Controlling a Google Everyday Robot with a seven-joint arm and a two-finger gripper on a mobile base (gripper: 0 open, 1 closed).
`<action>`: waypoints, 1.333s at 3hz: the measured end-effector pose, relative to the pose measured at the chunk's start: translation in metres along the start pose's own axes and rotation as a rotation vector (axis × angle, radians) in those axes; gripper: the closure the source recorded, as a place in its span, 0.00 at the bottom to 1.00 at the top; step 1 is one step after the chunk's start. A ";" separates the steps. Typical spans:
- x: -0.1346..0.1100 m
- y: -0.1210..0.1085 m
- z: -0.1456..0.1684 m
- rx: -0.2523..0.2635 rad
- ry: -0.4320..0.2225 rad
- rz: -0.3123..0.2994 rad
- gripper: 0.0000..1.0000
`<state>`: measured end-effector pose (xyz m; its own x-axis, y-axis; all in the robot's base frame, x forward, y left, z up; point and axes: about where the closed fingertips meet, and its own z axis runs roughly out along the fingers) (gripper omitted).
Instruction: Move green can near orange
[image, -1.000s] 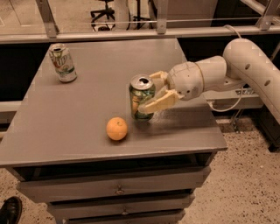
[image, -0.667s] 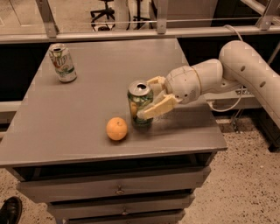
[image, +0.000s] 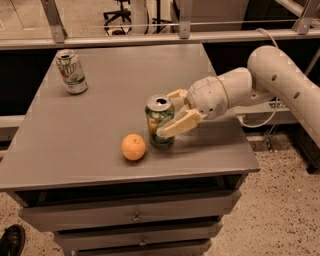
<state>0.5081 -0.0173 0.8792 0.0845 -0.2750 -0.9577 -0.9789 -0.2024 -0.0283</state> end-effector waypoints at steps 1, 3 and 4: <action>0.004 -0.003 -0.012 0.027 0.033 0.000 0.04; 0.039 -0.016 -0.109 0.261 0.119 0.050 0.00; 0.059 -0.017 -0.172 0.489 0.057 0.112 0.00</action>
Offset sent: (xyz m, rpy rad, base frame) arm 0.0296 -0.0662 0.0023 -0.1321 -0.0782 -0.1454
